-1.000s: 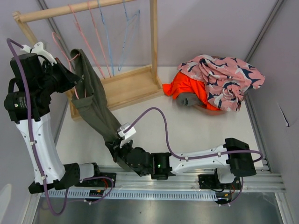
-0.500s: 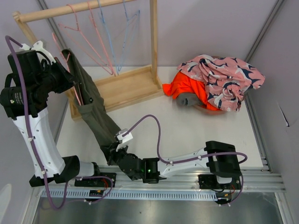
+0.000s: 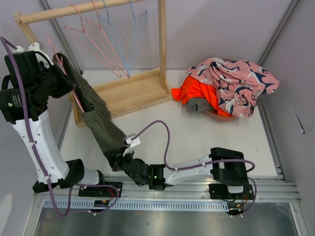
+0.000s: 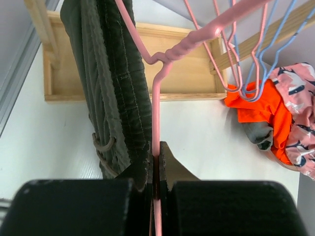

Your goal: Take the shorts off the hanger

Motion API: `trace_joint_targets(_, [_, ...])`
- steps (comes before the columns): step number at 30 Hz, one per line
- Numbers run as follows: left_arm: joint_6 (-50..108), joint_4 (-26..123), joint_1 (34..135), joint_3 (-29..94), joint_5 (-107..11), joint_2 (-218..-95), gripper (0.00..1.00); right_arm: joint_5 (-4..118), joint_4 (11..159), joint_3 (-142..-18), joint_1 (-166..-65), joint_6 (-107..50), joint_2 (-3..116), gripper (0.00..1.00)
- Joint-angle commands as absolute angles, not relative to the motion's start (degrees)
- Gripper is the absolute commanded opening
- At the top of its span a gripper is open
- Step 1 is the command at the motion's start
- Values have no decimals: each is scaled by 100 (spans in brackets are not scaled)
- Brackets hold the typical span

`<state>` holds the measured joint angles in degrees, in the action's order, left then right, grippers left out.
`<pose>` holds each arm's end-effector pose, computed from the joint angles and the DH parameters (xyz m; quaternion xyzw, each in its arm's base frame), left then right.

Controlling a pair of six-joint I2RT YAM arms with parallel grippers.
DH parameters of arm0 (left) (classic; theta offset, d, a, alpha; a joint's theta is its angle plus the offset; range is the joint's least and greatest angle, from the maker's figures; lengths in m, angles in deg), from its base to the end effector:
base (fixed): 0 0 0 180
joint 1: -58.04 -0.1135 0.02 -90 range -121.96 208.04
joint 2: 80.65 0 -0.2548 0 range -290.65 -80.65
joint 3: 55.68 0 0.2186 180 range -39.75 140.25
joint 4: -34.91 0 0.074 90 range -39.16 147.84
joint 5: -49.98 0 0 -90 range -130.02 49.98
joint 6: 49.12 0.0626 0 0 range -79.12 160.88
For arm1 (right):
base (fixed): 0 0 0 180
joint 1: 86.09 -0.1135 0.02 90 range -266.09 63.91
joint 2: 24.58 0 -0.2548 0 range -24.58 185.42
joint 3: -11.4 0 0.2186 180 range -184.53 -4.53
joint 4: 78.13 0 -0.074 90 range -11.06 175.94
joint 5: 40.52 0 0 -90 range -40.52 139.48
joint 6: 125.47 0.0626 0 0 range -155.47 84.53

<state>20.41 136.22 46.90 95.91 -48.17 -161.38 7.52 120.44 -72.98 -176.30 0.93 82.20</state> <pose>0.1664 0.0237 0.5026 -0.2019 0.8427 -0.1018 0.4887 0.0403 0.4161 0.2661 -0.0905 0.7188 0.4523 0.5201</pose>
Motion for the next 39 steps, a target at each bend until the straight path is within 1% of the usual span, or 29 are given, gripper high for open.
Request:
trace_joint_targets(1, [2040,10067,4363,10359,-4117,-16238,0,1309,9886,-6456,-17943,338,8783,0])
trace_joint_targets(3, [2040,10085,4345,10465,-4038,-16292,0,1353,9947,-6360,-17943,390,8827,0])
trace_joint_targets(5, [2005,10172,4275,10553,-3696,-16336,0,1379,10202,-6220,-17969,426,8801,0])
trace_joint_targets(9, [1803,10278,3985,10676,-3528,-16380,0,1379,10973,-5641,-18092,250,8573,0])
trace_joint_targets(12, [1671,10392,3827,10774,-3282,-16424,0,932,11554,-5192,-18416,-49,8230,0])
trace_joint_targets(13, [1645,10366,3774,10721,-3334,-16406,0,914,11600,-5173,-18426,-75,8229,0])
trace_joint_targets(15, [1592,10235,3721,10476,-3798,-16310,0,1071,11382,-5278,-18339,-93,8308,0])
trace_joint_targets(16, [1592,10173,3730,10387,-3974,-16266,0,1159,11285,-5496,-18225,-119,8378,0])
trace_joint_targets(17, [1618,10103,3721,10308,-4515,-16196,0,1203,11153,-5594,-18181,-258,8387,0])
trace_joint_targets(18, [1636,9972,3730,9986,-4738,-16030,0,1195,11152,-5691,-18163,-382,8387,0])
trace_joint_targets(19, [1653,9901,3721,9860,-4993,-15915,0,1186,11169,-5883,-18076,-548,8353,0])
trace_joint_targets(20, [1627,9822,3730,9494,-5613,-15783,0,1238,11091,-6033,-17988,-907,8257,0])
trace_joint_targets(21, [1566,9673,3730,9012,-5915,-15460,0,1308,11003,-6243,-17874,-1154,8203,0])
trace_joint_targets(22, [1374,9585,3730,8763,-6206,-15239,0,1370,10889,-6828,-17620,-1426,8151,0])
trace_joint_targets(23, [1277,9445,3730,7995,-6513,-14994,0,1397,10671,-7165,-17470,-1716,8072,0])
trace_joint_targets(24, [1197,9078,3730,7604,-7003,-14721,0,1536,10599,-7516,-17320,-2258,8028,0])
trace_joint_targets(25, [1005,8770,3738,6530,-7078,-14188,0,1790,10502,-8216,-16988,-2751,7975,0])
trace_joint_targets(28, [976,8547,3861,5617,-6860,-13586,0,2090,10108,-9423,-16521,-3228,7992,0])
trace_joint_targets(29, [1055,8738,4088,5623,-6737,-13463,0,2170,9819,-10227,-16241,-3344,8035,0])
trace_joint_targets(31, [1414,9037,4396,5841,-6176,-13488,0,2310,9545,-10953,-15984,-3520,8062,0])
trace_joint_targets(32, [1486,9213,4537,5947,-5991,-13479,0,2328,9343,-11504,-15809,-3703,8062,0])
trace_joint_targets(34, [1635,9259,4889,5896,-5596,-13418,0,2294,9236,-11851,-15667,-3958,7992,0])
trace_joint_targets(38, [1618,8961,5302,5054,-5444,-13085,1,2127,9183,-12134,-15395,-4372,7711,0])
trace_joint_targets(39, [1601,8951,5312,4660,-5418,-13006,1,2083,9192,-12169,-15264,-4451,7632,0])
